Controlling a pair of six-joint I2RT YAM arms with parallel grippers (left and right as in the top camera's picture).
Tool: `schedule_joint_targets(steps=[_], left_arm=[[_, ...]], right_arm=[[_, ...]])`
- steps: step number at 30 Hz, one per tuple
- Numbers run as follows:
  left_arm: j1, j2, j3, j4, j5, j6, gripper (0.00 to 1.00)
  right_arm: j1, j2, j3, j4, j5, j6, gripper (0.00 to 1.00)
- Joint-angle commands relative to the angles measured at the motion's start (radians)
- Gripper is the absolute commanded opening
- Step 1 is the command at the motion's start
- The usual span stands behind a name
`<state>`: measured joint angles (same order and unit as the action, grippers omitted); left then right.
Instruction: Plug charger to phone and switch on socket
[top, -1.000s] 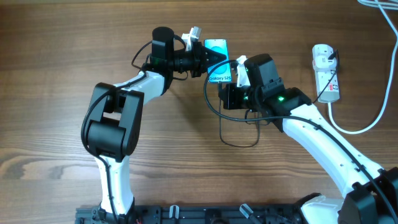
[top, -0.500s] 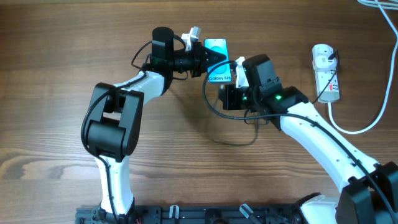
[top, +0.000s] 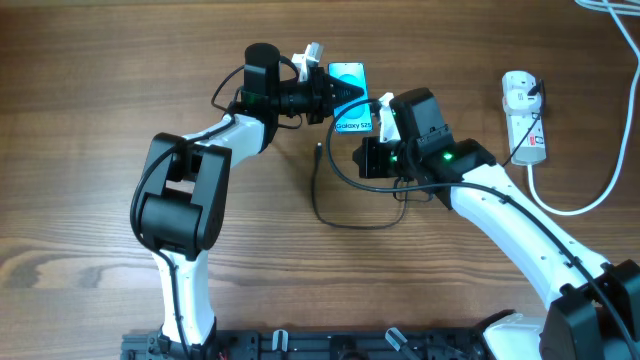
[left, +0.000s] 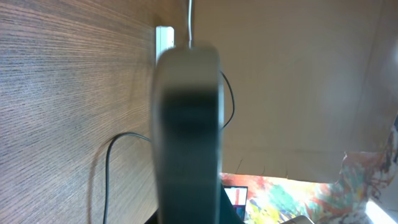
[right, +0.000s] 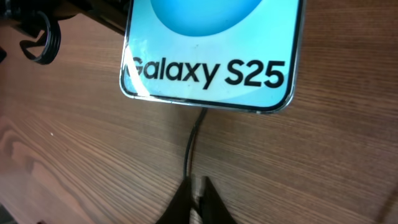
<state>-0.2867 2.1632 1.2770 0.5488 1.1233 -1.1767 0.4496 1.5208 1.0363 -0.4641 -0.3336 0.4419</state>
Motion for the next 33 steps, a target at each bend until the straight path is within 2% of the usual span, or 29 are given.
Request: schedule_joint_targets(steps=[1,2,5,7,8,9,14,18,25,29,33], left_arm=[[0.044,-0.002,0.018,0.006,0.008,0.048,0.04],[0.062,-0.002,0.018,0.006,0.008,0.048,0.04],[0.129,-0.002,0.018,0.003,0.01,0.048,0.04],[0.189,-0.002,0.018,-0.024,0.016,0.049,0.04],[0.214,-0.002,0.018,-0.039,0.025,0.065,0.04],[0.244,-0.002,0.018,-0.058,0.042,0.09,0.04],[0.335,-0.002,0.018,-0.094,0.121,0.151,0.04],[0.389,-0.002,0.018,-0.092,0.167,0.153,0.04],[0.462,-0.002,0.018,-0.09,0.268,0.205,0.04],[0.502,-0.002,0.018,-0.09,0.29,0.205,0.04],[0.548,-0.002,0.018,-0.09,0.318,0.205,0.04]], right_arm=[[0.001,-0.005,-0.002,-0.005,-0.028,-0.025,0.25],[0.001,-0.013,-0.002,-0.008,-0.028,-0.032,0.31],[0.001,-0.034,-0.002,-0.008,-0.032,-0.053,0.54],[0.004,-0.038,-0.002,-0.008,-0.035,-0.059,0.81],[0.008,-0.038,-0.002,-0.008,-0.035,-0.068,0.88],[0.018,-0.038,-0.002,-0.008,-0.035,-0.076,1.0],[0.082,-0.037,-0.002,0.024,-0.007,-0.102,1.0],[0.145,-0.023,-0.002,0.06,0.061,-0.084,1.0],[0.166,0.112,0.039,0.105,0.055,-0.027,0.98],[0.191,0.193,0.098,0.104,0.056,-0.024,0.9],[0.211,0.28,0.153,0.091,0.091,0.023,0.74]])
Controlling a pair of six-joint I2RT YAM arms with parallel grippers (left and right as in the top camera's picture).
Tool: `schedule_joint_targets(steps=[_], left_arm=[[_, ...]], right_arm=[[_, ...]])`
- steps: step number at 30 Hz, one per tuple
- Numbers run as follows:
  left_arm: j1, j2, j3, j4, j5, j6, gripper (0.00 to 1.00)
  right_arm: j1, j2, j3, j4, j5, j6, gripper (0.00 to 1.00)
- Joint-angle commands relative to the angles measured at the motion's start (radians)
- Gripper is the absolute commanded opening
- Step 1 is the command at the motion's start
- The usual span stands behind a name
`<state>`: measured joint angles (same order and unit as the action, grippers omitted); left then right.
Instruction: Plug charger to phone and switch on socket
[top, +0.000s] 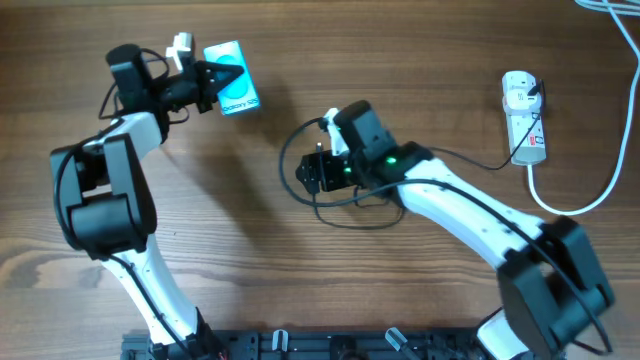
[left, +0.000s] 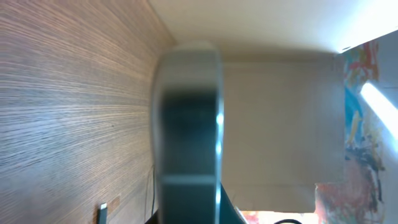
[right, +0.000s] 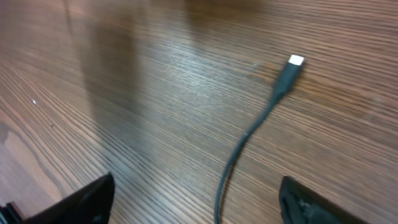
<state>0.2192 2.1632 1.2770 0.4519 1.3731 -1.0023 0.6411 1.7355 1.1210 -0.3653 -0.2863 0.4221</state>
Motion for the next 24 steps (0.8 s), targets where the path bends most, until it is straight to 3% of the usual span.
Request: schedule_joint_targets(steps=[1,8,17,24], left_arm=[[0.051,-0.002,0.018,0.007,0.075,0.031,0.04],[0.082,-0.002,0.018,0.008,0.097,0.031,0.04],[0.081,-0.002,0.018,0.026,0.097,0.03,0.04],[0.081,-0.002,0.018,0.026,0.1,0.03,0.04]], right_arm=[[0.022,0.08,0.076,-0.011,0.056,0.054,0.72],[0.031,0.17,0.124,-0.042,0.138,0.122,0.64],[0.09,0.278,0.273,-0.198,0.327,0.173,0.62],[0.102,0.372,0.357,-0.26,0.343,0.185,0.57]])
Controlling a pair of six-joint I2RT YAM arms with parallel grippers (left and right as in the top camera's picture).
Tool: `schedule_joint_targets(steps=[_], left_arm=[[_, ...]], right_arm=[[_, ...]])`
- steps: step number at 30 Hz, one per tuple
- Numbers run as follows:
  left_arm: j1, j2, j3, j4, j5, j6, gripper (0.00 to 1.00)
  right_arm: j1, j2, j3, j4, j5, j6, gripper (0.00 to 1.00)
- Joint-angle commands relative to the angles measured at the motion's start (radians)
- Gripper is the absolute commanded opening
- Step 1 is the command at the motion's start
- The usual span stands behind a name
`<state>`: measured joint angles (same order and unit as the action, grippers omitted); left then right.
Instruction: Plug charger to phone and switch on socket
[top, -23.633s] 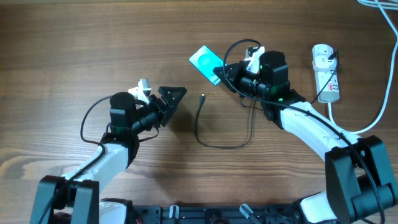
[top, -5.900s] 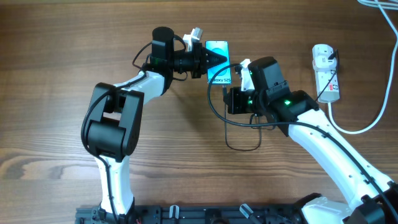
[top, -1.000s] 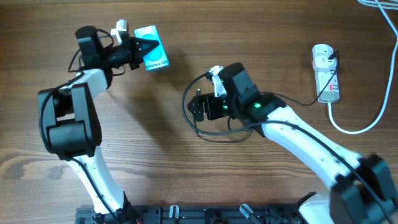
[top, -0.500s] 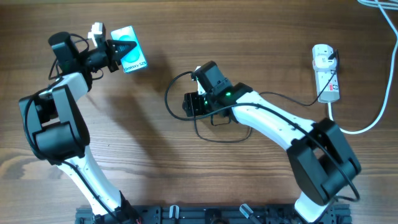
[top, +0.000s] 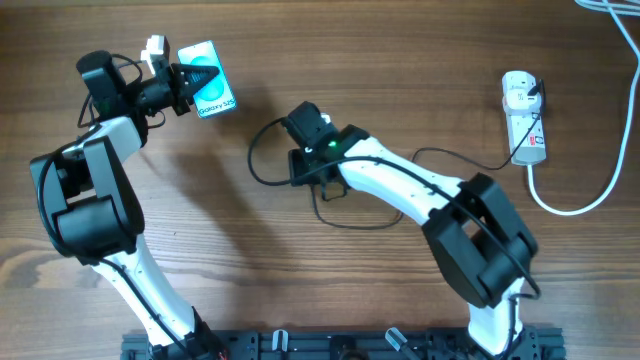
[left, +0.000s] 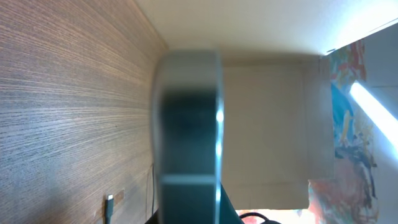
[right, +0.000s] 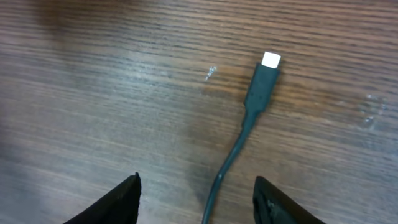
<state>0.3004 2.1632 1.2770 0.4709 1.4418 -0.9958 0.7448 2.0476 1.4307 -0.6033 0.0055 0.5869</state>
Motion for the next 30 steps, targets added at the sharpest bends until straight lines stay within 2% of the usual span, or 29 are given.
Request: schedule_joint_targets(steps=[1,9,20,26,27,30], left_arm=[[0.0,-0.002,0.018,0.007,0.032,0.024,0.04],[0.0,-0.002,0.018,0.007,0.032,0.024,0.04],[0.0,-0.002,0.018,0.007,0.032,0.024,0.04],[0.0,-0.002,0.018,0.007,0.032,0.023,0.04],[0.0,-0.002,0.018,0.007,0.032,0.023,0.04],[0.0,-0.002,0.018,0.007,0.032,0.023,0.04]], right_arm=[[-0.002,0.073,0.06,-0.039,0.063,0.024,0.56],[-0.002,0.11,0.082,-0.087,0.119,0.052,0.49],[-0.007,0.179,0.082,-0.146,0.101,0.068,0.32],[-0.047,0.205,0.082,-0.155,0.017,0.068,0.11],[-0.053,0.207,0.082,-0.158,0.013,0.068,0.05],[-0.075,0.208,0.082,-0.161,-0.008,0.067,0.05]])
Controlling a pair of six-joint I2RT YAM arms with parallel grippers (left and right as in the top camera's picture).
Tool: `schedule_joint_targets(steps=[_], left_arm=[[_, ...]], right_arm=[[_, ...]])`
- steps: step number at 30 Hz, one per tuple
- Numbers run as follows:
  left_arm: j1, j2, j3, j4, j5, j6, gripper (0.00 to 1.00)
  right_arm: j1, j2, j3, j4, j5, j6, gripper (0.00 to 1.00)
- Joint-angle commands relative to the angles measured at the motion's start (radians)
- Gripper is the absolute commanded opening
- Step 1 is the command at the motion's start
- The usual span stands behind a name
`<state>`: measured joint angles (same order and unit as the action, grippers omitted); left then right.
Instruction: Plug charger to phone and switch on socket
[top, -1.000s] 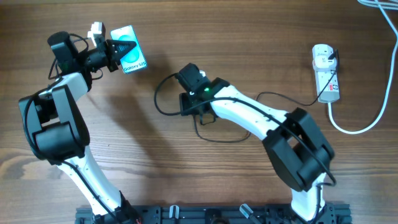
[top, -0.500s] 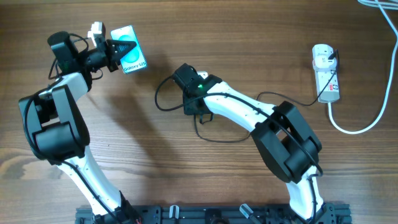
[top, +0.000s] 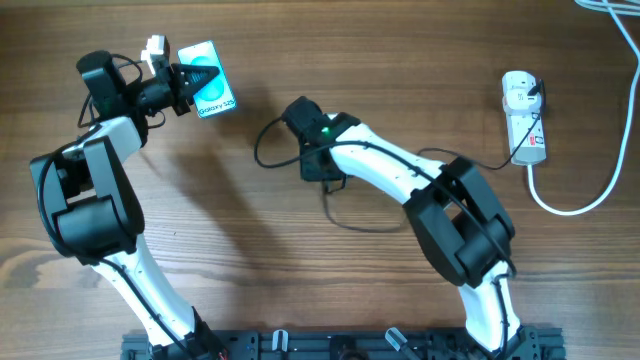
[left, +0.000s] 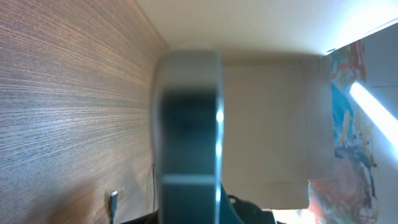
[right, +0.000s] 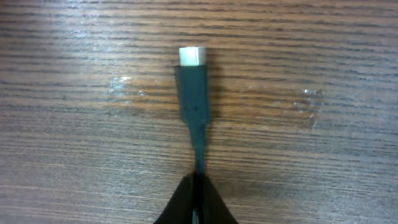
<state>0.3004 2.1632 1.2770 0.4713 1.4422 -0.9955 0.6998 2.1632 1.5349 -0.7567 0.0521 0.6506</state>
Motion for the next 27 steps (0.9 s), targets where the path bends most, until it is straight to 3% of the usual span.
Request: schedule_joint_targets(steps=[1,4,11,20,27], left_arm=[[0.0,-0.002,0.018,0.006,0.032,0.023,0.04],[0.0,-0.002,0.017,0.006,0.036,0.019,0.04],[-0.006,-0.002,0.017,-0.008,0.072,0.019,0.04],[-0.101,-0.002,0.017,-0.021,0.074,0.019,0.04],[-0.241,-0.002,0.017,-0.021,0.0,0.012,0.04]], right_arm=[[-0.037,0.092,-0.022,-0.007,-0.065,0.003,0.05],[-0.063,0.09,-0.018,-0.002,-0.165,-0.016,0.04],[-0.109,-0.055,-0.017,0.012,-0.476,-0.282,0.04],[-0.126,-0.331,-0.112,-0.004,-0.533,-0.416,0.04],[-0.21,-0.517,-0.322,0.049,-0.668,-0.48,0.04]])
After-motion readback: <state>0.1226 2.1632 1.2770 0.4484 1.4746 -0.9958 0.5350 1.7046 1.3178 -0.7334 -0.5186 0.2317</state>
